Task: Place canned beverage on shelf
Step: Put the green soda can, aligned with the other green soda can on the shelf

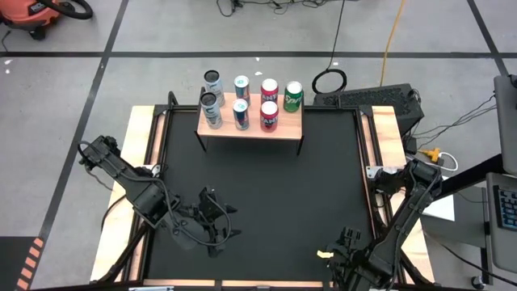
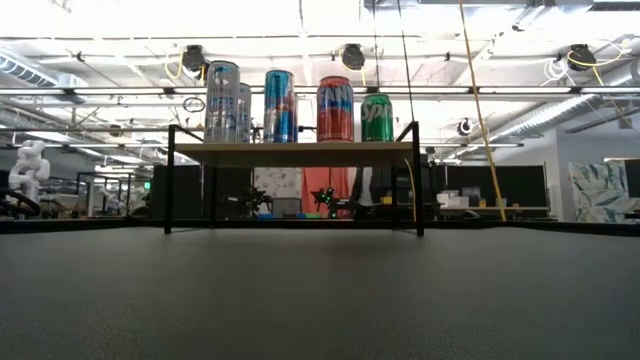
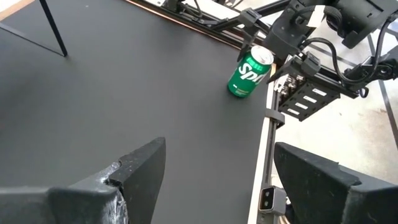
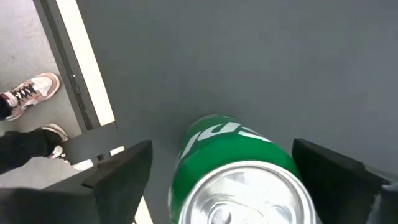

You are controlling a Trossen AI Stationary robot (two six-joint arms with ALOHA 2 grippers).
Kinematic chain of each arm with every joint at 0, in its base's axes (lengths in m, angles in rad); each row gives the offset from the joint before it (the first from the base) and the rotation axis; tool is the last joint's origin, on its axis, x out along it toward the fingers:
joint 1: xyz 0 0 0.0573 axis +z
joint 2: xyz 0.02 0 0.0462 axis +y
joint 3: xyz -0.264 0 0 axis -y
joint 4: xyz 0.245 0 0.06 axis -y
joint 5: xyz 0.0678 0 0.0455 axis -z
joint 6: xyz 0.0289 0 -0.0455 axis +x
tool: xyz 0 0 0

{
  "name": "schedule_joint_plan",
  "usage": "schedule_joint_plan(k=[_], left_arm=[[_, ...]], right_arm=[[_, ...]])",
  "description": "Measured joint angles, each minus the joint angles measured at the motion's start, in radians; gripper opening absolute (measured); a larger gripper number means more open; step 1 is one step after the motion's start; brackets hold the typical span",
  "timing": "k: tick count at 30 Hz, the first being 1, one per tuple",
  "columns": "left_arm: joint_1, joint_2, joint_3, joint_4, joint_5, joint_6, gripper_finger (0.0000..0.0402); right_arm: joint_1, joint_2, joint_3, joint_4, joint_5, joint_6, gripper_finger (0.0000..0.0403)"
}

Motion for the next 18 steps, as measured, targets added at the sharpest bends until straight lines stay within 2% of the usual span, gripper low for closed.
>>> schedule_joint_plan(k=[5,8,11,18], left_arm=[[0.000,0.000,0.000,0.000,0.000,0.000,0.0299],[0.000,0.000,0.000,0.000,0.000,0.000,0.0299],[0.000,0.000,0.000,0.000,0.000,0.000,0.0299],[0.000,0.000,0.000,0.000,0.000,0.000,0.0299]], right_arm=[[0.000,0.000,0.000,-0.029,0.001,0.000,0.0318],[0.000,0.000,0.000,-0.035,0.000,0.034,0.0304],[0.000,0.000,0.000,-0.031,-0.024,0.071,0.0311],[0.000,0.000,0.000,0.005,-0.025,0.132,0.0357]])
